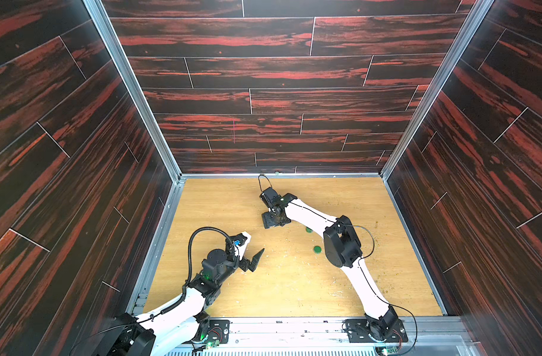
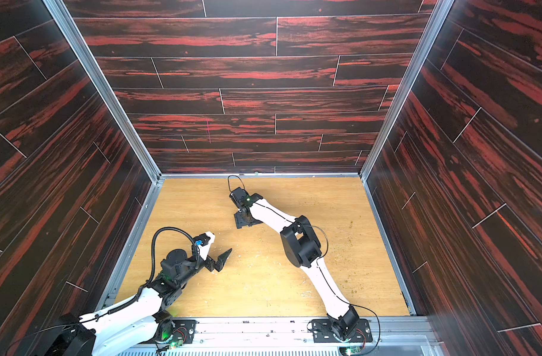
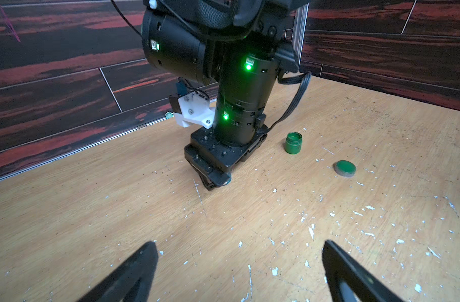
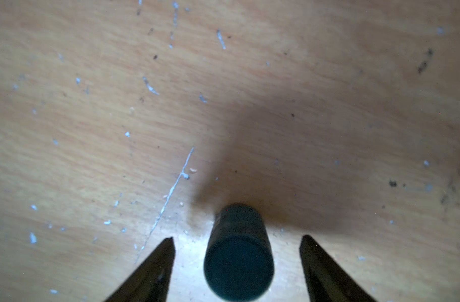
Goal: Close the paint jar lid
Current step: Place the paint jar at the center of the board.
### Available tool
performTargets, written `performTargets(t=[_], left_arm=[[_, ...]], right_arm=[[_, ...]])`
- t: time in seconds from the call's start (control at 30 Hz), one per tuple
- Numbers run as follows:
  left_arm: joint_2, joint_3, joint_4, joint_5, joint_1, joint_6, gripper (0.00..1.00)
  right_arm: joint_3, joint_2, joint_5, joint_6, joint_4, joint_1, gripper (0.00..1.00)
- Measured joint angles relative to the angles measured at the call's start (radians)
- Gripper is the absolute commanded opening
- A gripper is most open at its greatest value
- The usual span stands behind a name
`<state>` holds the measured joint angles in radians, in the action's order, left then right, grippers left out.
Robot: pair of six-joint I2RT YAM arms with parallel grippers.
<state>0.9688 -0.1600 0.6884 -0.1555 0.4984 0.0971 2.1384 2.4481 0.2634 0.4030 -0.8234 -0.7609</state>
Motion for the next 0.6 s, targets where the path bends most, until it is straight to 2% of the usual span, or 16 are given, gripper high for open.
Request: performTargets(t=[0.13, 0.27, 0.33, 0.4, 0.6], left_arm=[[-0.001, 0.000, 0.000, 0.000, 0.000, 0.000, 1.00], [-0.002, 0.000, 0.000, 0.002, 0.000, 0.000, 1.00], [-0.002, 0.000, 0.000, 0.003, 0.000, 0.000, 1.00], [-0.002, 0.000, 0.000, 0.003, 0.000, 0.000, 1.00], [-0.002, 0.000, 0.000, 0.003, 0.000, 0.000, 1.00]], right_arm=[[-0.005, -0.025, 0.025, -0.005, -0.038, 0.000, 0.84], [-0.091, -0.143, 0.058, -0.021, -0.037, 0.000, 0.84], [-0.171, -0.253, 0.075, -0.031, -0.019, 0.000, 0.86], [-0.252, -0.360, 0.085, -0.042, 0.018, 0.000, 0.94], [-0.512, -0.704, 0.109, -0.071, 0.184, 0.002, 0.94]])
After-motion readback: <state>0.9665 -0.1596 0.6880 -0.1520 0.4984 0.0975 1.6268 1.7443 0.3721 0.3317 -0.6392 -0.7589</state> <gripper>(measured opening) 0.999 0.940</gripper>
